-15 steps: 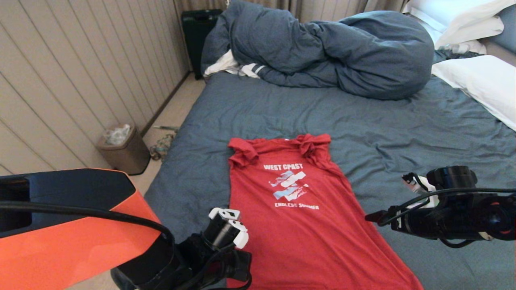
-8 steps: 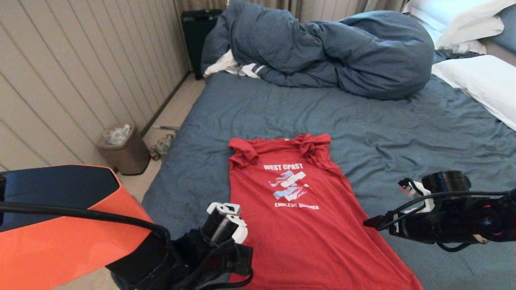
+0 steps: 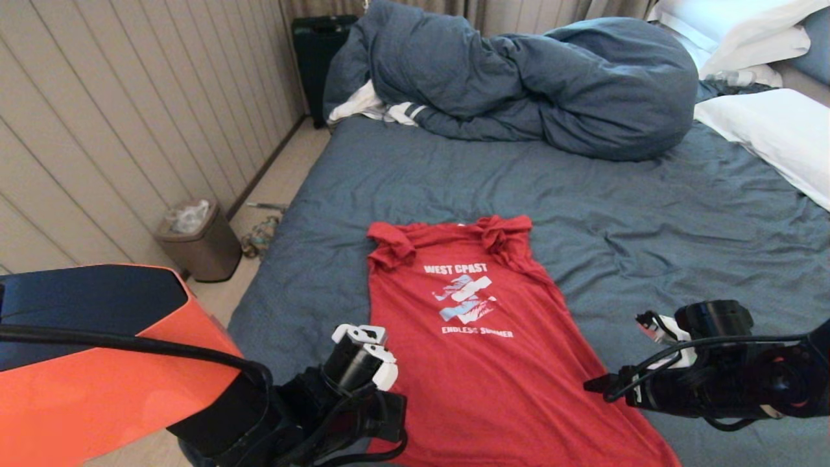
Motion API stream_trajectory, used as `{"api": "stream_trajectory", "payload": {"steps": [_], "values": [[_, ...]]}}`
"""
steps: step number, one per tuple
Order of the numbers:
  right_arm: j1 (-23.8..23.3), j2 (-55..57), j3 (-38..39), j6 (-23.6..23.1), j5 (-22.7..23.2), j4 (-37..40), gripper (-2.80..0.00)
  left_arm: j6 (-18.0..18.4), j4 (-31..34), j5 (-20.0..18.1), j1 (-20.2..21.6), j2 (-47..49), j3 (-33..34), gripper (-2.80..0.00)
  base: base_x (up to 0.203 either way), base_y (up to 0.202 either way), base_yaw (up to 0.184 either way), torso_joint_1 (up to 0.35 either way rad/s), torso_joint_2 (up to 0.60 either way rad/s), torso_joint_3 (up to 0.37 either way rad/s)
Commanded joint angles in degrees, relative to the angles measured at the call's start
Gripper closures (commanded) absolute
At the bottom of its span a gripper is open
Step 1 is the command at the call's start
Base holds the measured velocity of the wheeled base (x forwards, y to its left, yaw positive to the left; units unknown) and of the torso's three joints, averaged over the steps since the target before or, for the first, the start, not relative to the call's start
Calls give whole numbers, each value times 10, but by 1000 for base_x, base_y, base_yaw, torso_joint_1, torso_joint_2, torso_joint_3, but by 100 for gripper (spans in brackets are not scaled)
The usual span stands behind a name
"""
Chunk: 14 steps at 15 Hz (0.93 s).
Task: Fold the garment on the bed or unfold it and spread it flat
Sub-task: Fold the red T-shirt
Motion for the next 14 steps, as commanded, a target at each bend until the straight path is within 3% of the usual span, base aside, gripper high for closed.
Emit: {"api": "stream_trajectory", "payload": {"steps": [1, 8, 9, 10, 14], "values": [[4, 1, 3, 0, 3, -2, -280, -2, -2, 1, 0, 0, 0, 0, 0, 0, 0, 0, 0, 0], [18, 3, 4, 2, 8, -10, -280, -2, -2, 1, 1, -2, 0, 0, 0, 0, 0, 0, 0, 0], [18, 2, 5, 1, 7, -10, -241, -2, -2, 1, 1, -2, 0, 0, 0, 0, 0, 0, 0, 0], [18, 3, 8, 1, 7, -10, 0, -1, -2, 1, 1, -1, 0, 0, 0, 0, 0, 0, 0, 0], [18, 8, 8, 1, 8, -11, 0, -1, -3, 1, 1, 0, -1, 0, 0, 0, 0, 0, 0, 0]]}}
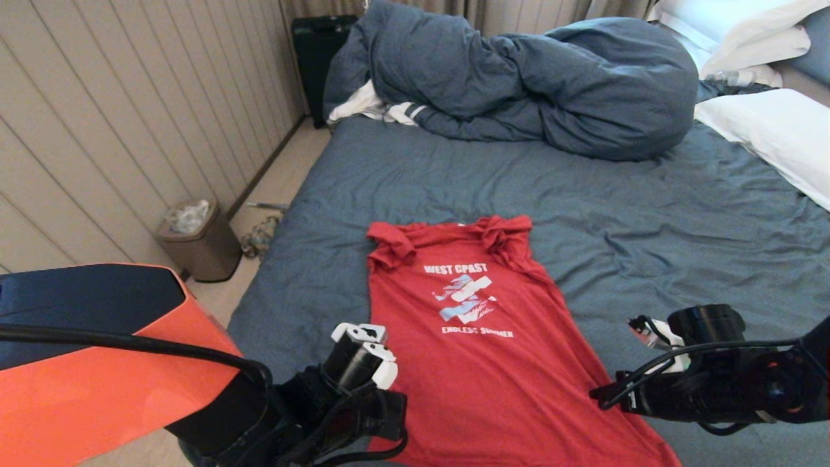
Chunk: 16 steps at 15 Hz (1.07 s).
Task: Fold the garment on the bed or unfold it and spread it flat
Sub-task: Fold the red T-shirt
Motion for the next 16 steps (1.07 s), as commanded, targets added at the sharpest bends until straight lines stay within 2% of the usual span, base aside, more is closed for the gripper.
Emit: {"api": "stream_trajectory", "payload": {"steps": [1, 7, 16], "values": [[0, 3, 0, 0, 1, -2, 0, -2, -2, 1, 0, 1, 0, 0, 0, 0, 0, 0, 0, 0], [-2, -9, 18, 0, 1, -1, 0, -7, -2, 1, 0, -12, 10, 0, 0, 0, 0, 0, 0, 0], [-9, -91, 100, -2, 0, 0, 0, -10, -4, 1, 1, -93, 99, 0, 0, 0, 0, 0, 0, 0]]}}
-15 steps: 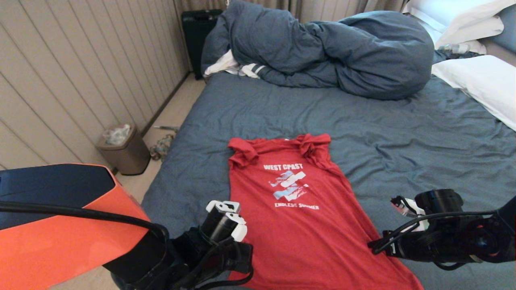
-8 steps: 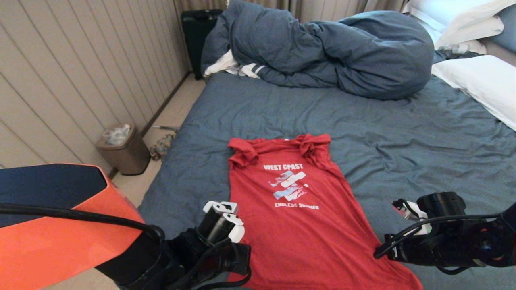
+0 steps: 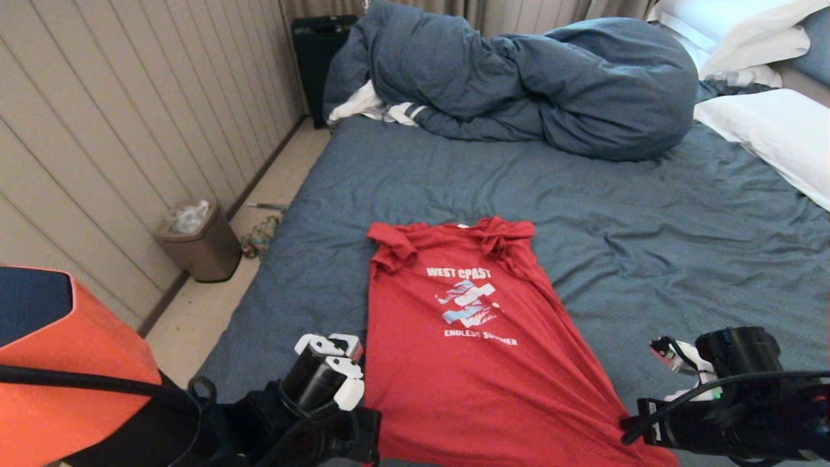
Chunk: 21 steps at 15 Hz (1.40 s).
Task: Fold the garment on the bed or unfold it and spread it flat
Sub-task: Fold the red T-shirt
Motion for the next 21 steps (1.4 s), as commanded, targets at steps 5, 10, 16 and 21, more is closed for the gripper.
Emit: {"api": "stream_trajectory", "payload": {"steps": [5, 10, 16, 21], "values": [[-9, -58, 44, 0, 0, 1, 0, -1, -1, -2, -3, -35, 30, 0, 0, 0, 0, 0, 0, 0], [-9, -72, 73, 1, 0, 0, 0, 1, 0, -2, -8, -68, 69, 0, 0, 0, 0, 0, 0, 0], [-8, -94, 94, 1, 0, 1, 0, -2, 3, -2, -46, -104, 97, 0, 0, 0, 0, 0, 0, 0], [-8, -99, 112, 1, 0, 0, 0, -13, 4, -2, -66, -119, 119, 0, 0, 0, 0, 0, 0, 0]]}}
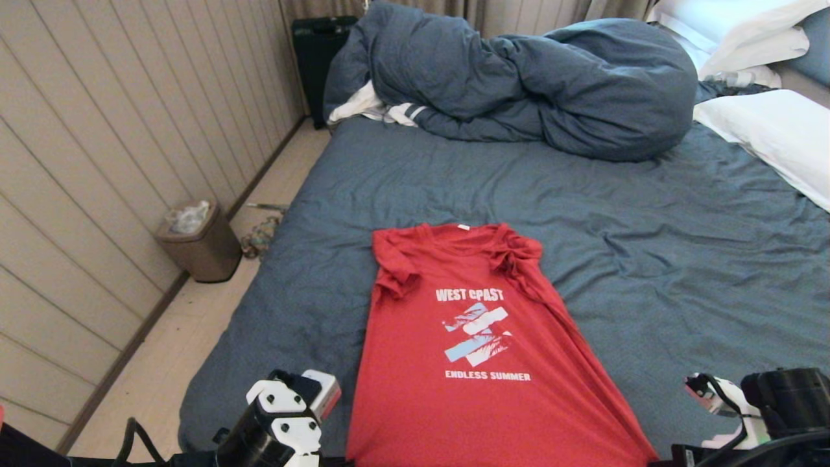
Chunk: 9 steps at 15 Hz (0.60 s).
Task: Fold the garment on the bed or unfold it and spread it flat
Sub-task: Fold the red T-shirt
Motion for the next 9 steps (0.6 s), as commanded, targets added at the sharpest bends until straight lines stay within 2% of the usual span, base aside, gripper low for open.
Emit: {"api": "stream_trajectory", "payload": {"steps": [1, 9], "values": [[0, -2, 5, 1, 1, -2, 0, -3, -2, 1, -5, -11, 7, 0, 0, 0, 0, 0, 0, 0], [1, -37, 32, 1, 1, 0, 0, -23, 0, 1, -32, -34, 36, 0, 0, 0, 0, 0, 0, 0]]}}
